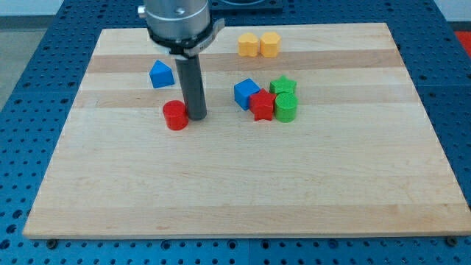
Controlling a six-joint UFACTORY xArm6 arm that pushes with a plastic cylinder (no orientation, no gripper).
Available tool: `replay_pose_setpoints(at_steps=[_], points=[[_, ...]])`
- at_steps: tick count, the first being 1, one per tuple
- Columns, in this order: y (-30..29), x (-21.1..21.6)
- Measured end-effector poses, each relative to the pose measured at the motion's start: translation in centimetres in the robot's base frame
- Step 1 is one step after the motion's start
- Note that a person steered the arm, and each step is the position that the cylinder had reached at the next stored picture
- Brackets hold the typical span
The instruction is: Separate the blue cube from the group of blocks
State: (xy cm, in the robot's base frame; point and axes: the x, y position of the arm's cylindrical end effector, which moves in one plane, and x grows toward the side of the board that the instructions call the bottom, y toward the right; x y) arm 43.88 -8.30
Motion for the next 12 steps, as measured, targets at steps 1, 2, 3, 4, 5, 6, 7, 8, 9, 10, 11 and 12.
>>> replay_pose_setpoints(at_steps=[1, 2, 3, 4, 5, 6, 7, 8, 9, 10, 11, 12], points=[[0.9, 3.2], [3.5, 3.5], [7.0, 3.5], [9.9, 2.6], [11.8, 1.1], [11.9, 0.3], [11.9, -0.3], [11.9, -1.3], [11.9, -2.0], [11.3, -2.7], [9.9, -3.7], [8.2, -4.9]])
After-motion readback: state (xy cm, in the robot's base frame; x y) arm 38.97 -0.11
